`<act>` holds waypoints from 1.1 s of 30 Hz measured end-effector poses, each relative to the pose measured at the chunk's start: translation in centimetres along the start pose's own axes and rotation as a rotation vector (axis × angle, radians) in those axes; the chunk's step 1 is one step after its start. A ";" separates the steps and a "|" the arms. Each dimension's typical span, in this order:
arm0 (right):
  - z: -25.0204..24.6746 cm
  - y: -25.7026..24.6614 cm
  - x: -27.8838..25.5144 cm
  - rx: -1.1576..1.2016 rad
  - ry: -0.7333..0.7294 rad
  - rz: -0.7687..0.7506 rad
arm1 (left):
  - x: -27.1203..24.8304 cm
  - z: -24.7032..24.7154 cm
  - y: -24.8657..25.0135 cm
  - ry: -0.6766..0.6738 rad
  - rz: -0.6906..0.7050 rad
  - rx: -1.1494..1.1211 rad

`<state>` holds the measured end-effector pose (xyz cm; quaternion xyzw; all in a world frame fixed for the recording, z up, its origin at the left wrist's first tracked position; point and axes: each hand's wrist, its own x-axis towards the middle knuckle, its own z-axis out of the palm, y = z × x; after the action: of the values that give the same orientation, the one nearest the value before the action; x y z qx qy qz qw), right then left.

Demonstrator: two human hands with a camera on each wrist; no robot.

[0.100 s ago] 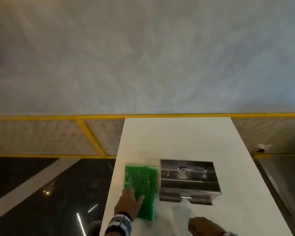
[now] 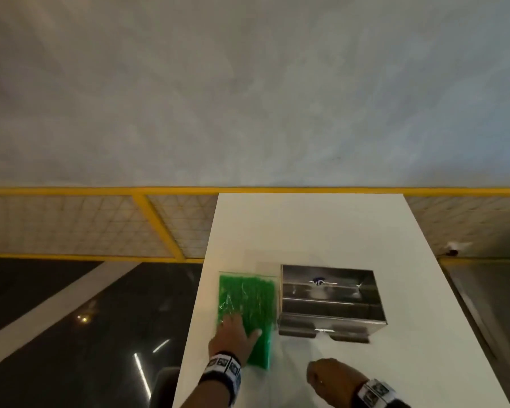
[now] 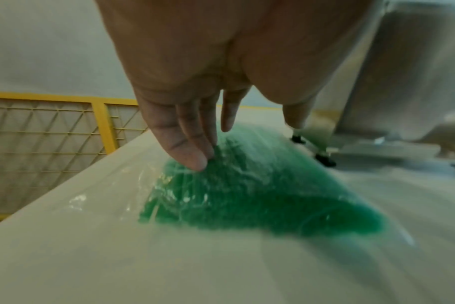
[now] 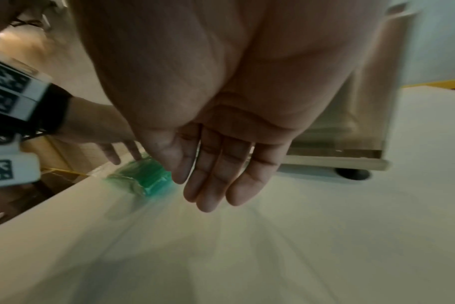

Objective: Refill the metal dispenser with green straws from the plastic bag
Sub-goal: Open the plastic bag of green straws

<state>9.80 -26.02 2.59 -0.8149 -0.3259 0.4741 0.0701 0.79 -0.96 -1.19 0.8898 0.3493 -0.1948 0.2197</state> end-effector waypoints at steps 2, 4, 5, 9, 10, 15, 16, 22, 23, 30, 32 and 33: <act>-0.2 -3.2 0.4 -0.061 -0.032 -0.032 | 0.2 1.0 -0.2 0.008 0.005 0.005; -0.3 -4.7 1.2 -0.089 -0.022 -0.051 | 0.7 2.0 -1.0 -0.037 -0.009 -0.043; -0.3 -5.0 1.7 -0.083 -0.026 -0.029 | 1.1 2.3 -1.5 -0.051 -0.003 -0.054; -0.7 -7.9 3.2 -0.058 0.040 -0.068 | 1.3 2.7 -3.8 -0.124 0.050 -0.057; -0.9 -8.5 3.6 -0.038 0.069 -0.085 | 0.9 2.4 -4.4 -0.133 0.067 -0.058; -2.6 -11.2 6.1 0.103 0.313 -0.193 | -1.7 1.5 -8.6 -0.069 0.212 -0.092; -3.1 -11.8 6.5 0.142 0.365 -0.208 | -2.4 1.4 -9.6 -0.046 0.252 -0.091; -5.5 -15.9 8.3 0.075 0.460 -0.095 | -6.1 1.3 -15.2 0.076 0.412 -0.031; -5.9 -16.4 8.8 0.101 0.428 -0.049 | -6.6 1.0 -15.7 0.111 0.446 -0.045; -7.9 -16.6 7.1 0.220 0.406 -0.118 | -8.6 -1.1 -15.4 0.248 0.485 -0.088; -8.3 -16.2 4.4 0.263 0.464 -0.176 | -9.4 -2.4 -13.7 0.161 0.444 -0.131; -8.4 -16.0 3.0 0.257 0.499 -0.201 | -9.8 -3.2 -12.7 0.133 0.448 -0.163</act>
<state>10.26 -10.12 11.78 -0.8543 -0.3153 0.2871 0.2972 -14.19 3.85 3.16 0.9352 0.1715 -0.0535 0.3052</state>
